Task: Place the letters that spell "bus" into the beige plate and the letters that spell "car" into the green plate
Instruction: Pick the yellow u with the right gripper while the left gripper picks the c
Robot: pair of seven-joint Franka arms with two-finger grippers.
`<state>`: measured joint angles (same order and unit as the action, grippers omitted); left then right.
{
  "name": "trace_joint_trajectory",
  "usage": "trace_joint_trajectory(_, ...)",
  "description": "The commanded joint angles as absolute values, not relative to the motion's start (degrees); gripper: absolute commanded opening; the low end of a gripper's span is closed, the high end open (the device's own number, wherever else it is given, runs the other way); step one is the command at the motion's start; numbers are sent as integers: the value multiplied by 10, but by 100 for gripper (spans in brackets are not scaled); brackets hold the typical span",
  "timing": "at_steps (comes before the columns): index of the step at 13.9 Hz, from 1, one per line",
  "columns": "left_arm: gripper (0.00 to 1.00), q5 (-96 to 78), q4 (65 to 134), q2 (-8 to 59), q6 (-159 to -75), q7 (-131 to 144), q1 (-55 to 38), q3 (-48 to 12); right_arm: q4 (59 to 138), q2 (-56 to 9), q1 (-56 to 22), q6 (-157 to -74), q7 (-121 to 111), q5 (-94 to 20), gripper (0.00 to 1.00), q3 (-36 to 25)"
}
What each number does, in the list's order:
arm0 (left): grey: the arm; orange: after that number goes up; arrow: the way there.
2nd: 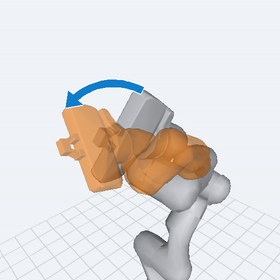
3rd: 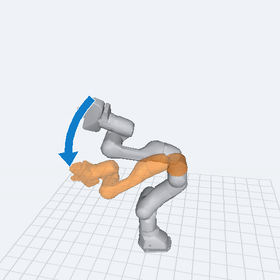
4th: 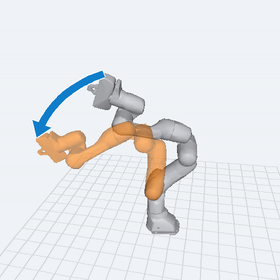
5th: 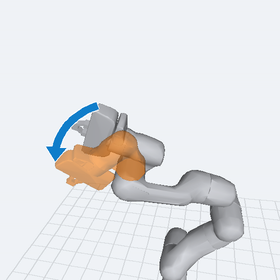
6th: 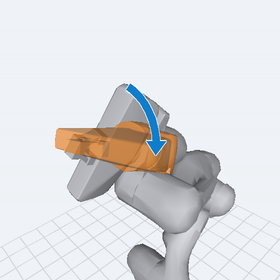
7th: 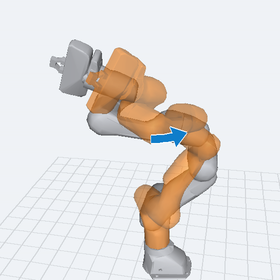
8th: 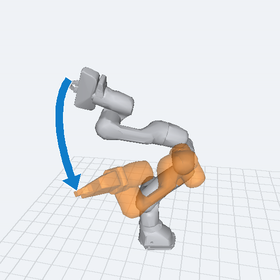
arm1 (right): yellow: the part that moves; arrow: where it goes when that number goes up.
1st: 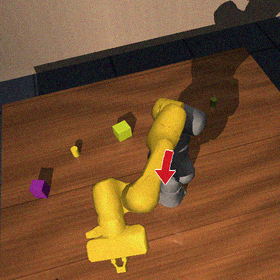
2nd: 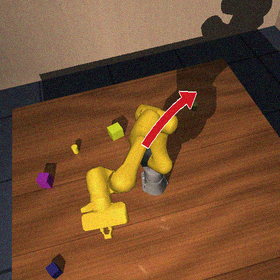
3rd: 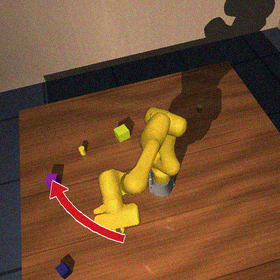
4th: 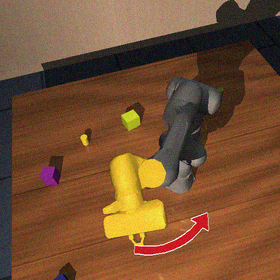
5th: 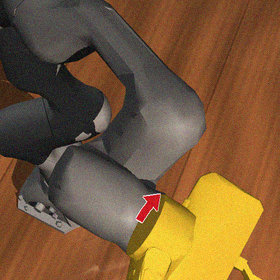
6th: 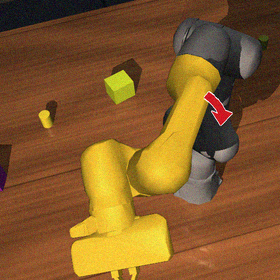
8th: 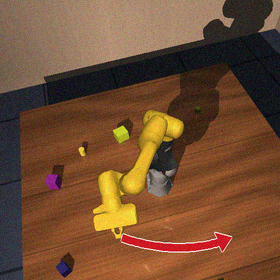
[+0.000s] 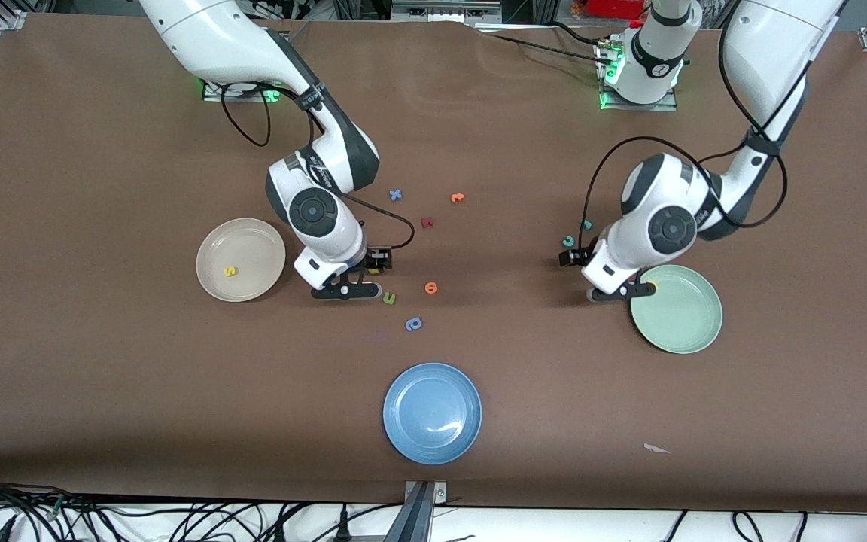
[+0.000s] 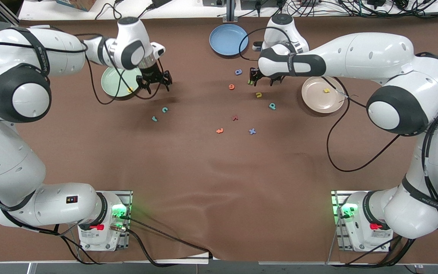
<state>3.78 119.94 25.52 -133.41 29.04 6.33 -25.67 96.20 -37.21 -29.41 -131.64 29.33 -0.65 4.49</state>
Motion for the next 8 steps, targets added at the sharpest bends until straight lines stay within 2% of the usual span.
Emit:
trace_joint_trajectory(1,87,26,1279,221,-1399,311,63,-266,948,-395,-304,-1328,296,12,75,42)
trace_joint_trajectory(5,79,27,1288,239,-1404,323,54,-267,952,-405,-307,-1328,297,12,66,42)
trace_joint_trajectory(8,75,28,1288,251,-1422,330,54,-267,951,-411,-311,-1331,320,13,52,42)
